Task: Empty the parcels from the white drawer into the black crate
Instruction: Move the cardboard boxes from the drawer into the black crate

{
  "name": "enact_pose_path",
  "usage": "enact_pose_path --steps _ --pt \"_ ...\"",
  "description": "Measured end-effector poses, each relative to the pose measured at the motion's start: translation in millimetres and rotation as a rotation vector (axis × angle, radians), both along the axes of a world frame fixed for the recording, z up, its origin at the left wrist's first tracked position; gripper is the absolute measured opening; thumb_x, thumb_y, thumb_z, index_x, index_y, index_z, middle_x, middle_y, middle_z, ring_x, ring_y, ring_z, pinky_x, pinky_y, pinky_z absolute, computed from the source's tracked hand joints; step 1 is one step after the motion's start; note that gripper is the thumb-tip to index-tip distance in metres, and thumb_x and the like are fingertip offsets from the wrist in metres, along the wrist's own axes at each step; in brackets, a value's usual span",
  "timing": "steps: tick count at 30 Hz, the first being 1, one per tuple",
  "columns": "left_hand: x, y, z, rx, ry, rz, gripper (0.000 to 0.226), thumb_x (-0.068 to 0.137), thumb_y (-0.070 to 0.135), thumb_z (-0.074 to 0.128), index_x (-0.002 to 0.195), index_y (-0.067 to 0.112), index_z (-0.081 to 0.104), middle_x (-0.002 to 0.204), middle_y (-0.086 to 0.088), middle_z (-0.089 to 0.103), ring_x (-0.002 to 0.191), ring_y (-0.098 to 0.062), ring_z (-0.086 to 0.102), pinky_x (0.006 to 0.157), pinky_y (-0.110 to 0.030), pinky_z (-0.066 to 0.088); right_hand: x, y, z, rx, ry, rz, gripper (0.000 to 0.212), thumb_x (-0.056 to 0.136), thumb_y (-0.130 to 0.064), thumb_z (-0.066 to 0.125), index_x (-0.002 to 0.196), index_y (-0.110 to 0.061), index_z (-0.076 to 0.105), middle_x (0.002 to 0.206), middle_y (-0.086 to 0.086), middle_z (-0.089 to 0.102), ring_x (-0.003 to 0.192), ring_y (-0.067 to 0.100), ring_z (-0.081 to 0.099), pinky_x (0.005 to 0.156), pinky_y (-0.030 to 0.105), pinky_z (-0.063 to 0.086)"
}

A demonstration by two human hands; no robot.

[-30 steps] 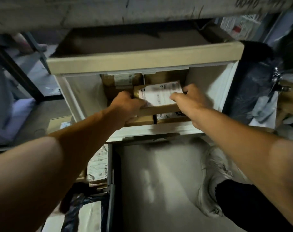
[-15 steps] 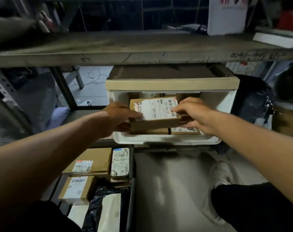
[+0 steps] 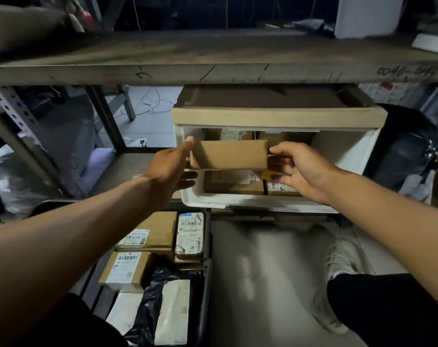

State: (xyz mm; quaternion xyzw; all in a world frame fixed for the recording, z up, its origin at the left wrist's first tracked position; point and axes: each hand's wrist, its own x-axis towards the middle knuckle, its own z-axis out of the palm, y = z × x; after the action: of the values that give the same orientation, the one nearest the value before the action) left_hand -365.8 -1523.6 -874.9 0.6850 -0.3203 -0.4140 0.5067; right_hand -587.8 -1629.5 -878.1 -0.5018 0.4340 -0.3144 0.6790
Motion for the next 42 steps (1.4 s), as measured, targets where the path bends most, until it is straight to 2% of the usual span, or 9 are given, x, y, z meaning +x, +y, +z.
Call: enact_pose_path --steps 5,10,14,18,26,31,34,39,42 --pt "6.8 -1.0 -4.1 0.005 -0.052 -0.017 0.063 0.098 0.06 0.042 0.134 0.01 0.057 0.123 -0.012 0.062 0.108 -0.023 0.059 0.081 -0.031 0.046 3.6 -5.2 -6.3 -0.036 0.013 -0.041 0.023 0.095 -0.002 0.055 0.118 -0.001 0.06 0.115 0.015 0.066 0.109 0.027 0.066 0.092 0.037 0.057" --pt "11.7 1.2 -1.8 -0.044 -0.057 -0.042 0.066 0.092 0.066 0.048 0.132 0.015 0.062 0.13 -0.011 0.062 0.122 -0.026 0.056 0.094 -0.035 0.043 4.3 -4.5 -5.4 -0.059 0.02 -0.009 0.019 0.098 -0.016 0.059 0.115 -0.008 0.065 0.102 0.01 0.074 0.095 0.023 0.071 0.073 0.028 0.054" --pt "5.5 5.2 1.0 -0.072 -0.028 -0.083 0.076 0.083 0.064 0.06 0.135 0.009 0.056 0.136 -0.011 0.061 0.128 -0.027 0.054 0.11 -0.047 0.038 5.6 -5.6 -4.7 -0.077 0.011 -0.04 0.018 0.098 -0.03 0.062 0.108 -0.016 0.069 0.097 0.003 0.076 0.097 0.021 0.071 0.084 0.034 0.055" --pt "-4.1 1.9 -2.9 -0.074 -0.108 -0.057 0.027 0.095 0.034 0.064 0.101 0.008 0.068 0.108 -0.014 0.074 0.108 -0.026 0.067 0.1 -0.044 0.047 7.2 -5.4 -4.5 -0.041 -0.001 -0.079 0.023 0.1 -0.034 0.061 0.112 -0.016 0.067 0.109 0.007 0.075 0.104 0.023 0.071 0.095 0.042 0.056" --pt "-7.7 -1.9 -4.1 -0.117 -0.135 0.077 0.028 0.098 0.035 0.058 0.106 0.01 0.049 0.111 -0.011 0.064 0.098 -0.022 0.063 0.069 -0.032 0.049 11.5 -3.4 -9.3 -0.041 0.041 -0.058 0.01 0.101 -0.024 0.055 0.101 -0.022 0.065 0.112 0.008 0.069 0.106 0.028 0.066 0.075 0.035 0.055" --pt "-6.4 -0.3 -4.1 -0.109 -0.064 0.091 0.033 0.106 0.038 0.041 0.126 0.015 0.054 0.114 -0.006 0.061 0.1 -0.022 0.062 0.074 -0.033 0.05 8.2 -5.8 -11.0 -0.049 0.026 -0.089 0.039 0.096 0.004 0.043 0.103 -0.026 0.067 0.111 0.011 0.065 0.105 0.032 0.066 0.073 0.033 0.054" --pt "-3.6 -0.3 -3.4 -0.094 -0.024 0.106 0.032 0.108 0.032 0.037 0.125 0.014 0.056 0.112 -0.01 0.064 0.097 -0.022 0.063 0.078 -0.032 0.051 7.9 -9.1 -14.4 -0.094 0.107 -0.043 0.056 0.09 0.013 0.048 0.123 -0.029 0.066 0.119 0.011 0.063 0.107 0.031 0.065 0.071 0.029 0.054" --pt "-1.7 0.2 -1.5 -0.066 -0.073 0.074 0.028 0.104 0.008 0.037 0.114 0.019 0.061 0.104 -0.007 0.065 0.099 -0.022 0.061 0.085 -0.032 0.052 5.7 -10.8 -15.0 -0.122 0.161 -0.052 0.056 0.089 0.006 0.064 0.135 -0.025 0.059 0.117 0.004 0.063 0.107 0.027 0.066 0.074 0.029 0.056" --pt "-1.6 2.2 -2.1 -0.049 -0.132 0.036 0.034 0.099 -0.002 0.044 0.122 0.015 0.062 0.102 -0.005 0.066 0.101 -0.021 0.06 0.087 -0.034 0.051 4.6 -10.9 -14.7 -0.143 0.172 -0.028 0.034 0.091 -0.002 0.068 0.111 -0.029 0.067 0.11 0.006 0.068 0.101 0.021 0.066 0.075 0.029 0.055"
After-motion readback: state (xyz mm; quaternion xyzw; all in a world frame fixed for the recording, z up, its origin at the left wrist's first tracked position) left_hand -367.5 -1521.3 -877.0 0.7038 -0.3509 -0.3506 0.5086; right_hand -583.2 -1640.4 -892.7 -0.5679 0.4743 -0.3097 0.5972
